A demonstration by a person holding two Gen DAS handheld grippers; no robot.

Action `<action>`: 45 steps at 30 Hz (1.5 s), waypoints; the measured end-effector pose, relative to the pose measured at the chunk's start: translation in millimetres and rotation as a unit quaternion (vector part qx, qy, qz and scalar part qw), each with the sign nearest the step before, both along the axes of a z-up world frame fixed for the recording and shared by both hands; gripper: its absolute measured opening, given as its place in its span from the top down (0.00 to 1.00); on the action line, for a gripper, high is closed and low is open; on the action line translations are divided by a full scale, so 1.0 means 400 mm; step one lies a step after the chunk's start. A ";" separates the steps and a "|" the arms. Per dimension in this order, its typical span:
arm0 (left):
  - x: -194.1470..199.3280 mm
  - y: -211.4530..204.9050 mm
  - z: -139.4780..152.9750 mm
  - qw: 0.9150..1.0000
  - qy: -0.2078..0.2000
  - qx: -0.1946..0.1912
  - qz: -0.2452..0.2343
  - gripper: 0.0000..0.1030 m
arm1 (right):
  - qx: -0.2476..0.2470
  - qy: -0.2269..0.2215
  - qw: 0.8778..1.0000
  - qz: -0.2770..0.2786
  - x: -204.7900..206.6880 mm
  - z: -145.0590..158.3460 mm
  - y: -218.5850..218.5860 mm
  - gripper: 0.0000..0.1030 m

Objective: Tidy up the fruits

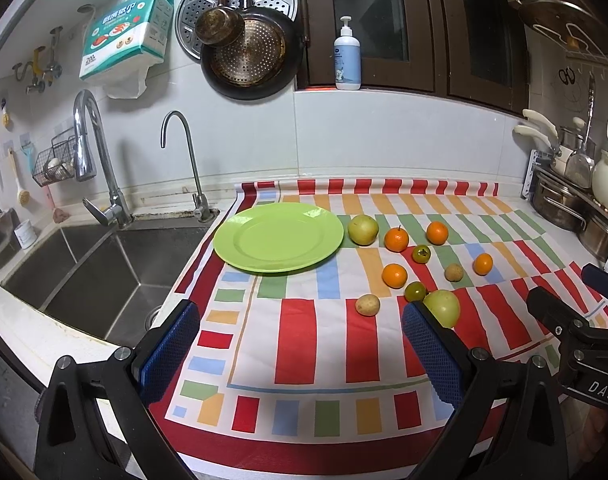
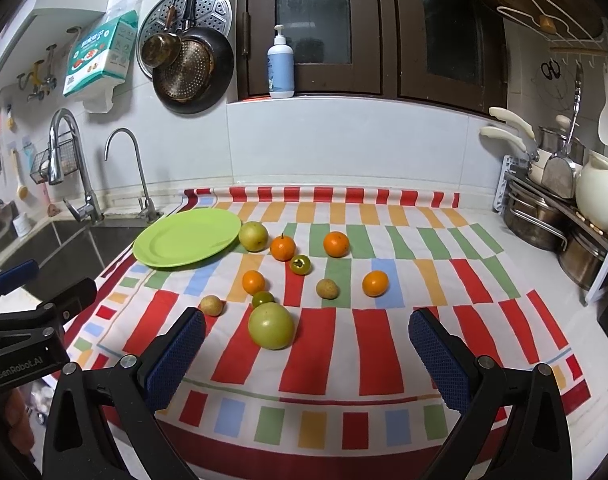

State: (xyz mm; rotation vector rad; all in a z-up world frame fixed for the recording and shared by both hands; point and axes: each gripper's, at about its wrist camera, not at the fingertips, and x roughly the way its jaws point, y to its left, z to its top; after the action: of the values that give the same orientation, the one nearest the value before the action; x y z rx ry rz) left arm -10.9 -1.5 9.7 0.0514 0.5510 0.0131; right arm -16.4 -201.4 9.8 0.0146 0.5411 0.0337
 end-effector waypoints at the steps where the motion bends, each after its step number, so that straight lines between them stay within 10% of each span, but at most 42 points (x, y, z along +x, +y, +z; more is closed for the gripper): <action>1: 0.000 0.000 0.000 1.000 0.000 0.000 0.000 0.00 | 0.001 0.000 1.000 0.000 -0.001 0.001 -0.002 0.01; 45: 0.053 0.014 -0.018 0.999 0.022 -0.005 -0.031 0.00 | -0.004 0.010 1.000 0.001 0.029 -0.007 0.026 0.01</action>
State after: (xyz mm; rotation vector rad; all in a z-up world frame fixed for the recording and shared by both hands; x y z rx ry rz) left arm 10.1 4.0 2.7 0.0595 0.5927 -0.0520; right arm -4.8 -190.9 7.1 0.0064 0.5603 0.0330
